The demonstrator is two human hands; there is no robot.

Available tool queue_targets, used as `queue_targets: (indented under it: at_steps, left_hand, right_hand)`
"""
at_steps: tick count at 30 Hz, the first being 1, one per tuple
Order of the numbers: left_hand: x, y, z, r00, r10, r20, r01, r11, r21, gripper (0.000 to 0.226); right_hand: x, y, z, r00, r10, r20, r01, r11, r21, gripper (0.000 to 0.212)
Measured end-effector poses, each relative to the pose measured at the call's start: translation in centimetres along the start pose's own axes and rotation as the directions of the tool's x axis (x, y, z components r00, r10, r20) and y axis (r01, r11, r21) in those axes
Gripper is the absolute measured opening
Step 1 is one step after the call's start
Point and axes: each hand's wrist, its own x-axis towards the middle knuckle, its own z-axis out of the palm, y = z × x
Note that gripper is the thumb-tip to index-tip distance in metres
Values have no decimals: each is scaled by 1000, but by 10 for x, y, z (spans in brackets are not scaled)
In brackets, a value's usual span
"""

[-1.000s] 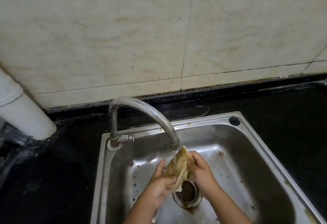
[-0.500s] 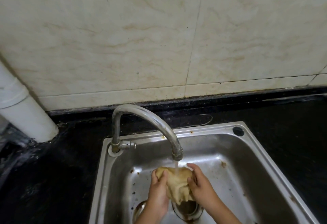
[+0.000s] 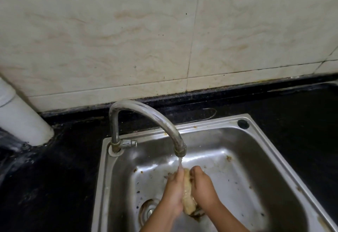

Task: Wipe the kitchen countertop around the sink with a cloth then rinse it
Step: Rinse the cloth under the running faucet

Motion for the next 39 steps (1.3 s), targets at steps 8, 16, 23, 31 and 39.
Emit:
queue_targets:
  at_steps: [8, 16, 23, 31, 39]
  left_hand:
    - [15, 0, -17, 983, 66, -170, -87, 989, -119, 30]
    - [10, 12, -3, 994, 45, -98, -53, 996, -77, 38]
    - [3, 2, -5, 995, 5, -100, -14, 996, -84, 36]
    - [5, 15, 1, 987, 112, -115, -112, 994, 10, 29]
    - [5, 10, 2, 998, -41, 53, 49, 985, -165, 31]
  right_hand:
    - [-11, -10, -13, 988, 118, -95, -38, 800, 598, 29]
    - [-21, -34, -3, 988, -154, 10, 153, 985, 74, 34]
    - [7, -10, -2, 995, 55, -87, -46, 993, 105, 36]
    - [-25, -38, -11, 977, -209, 33, 208, 978, 28, 24]
    - [7, -13, -7, 986, 152, -63, -135, 968, 213, 30]
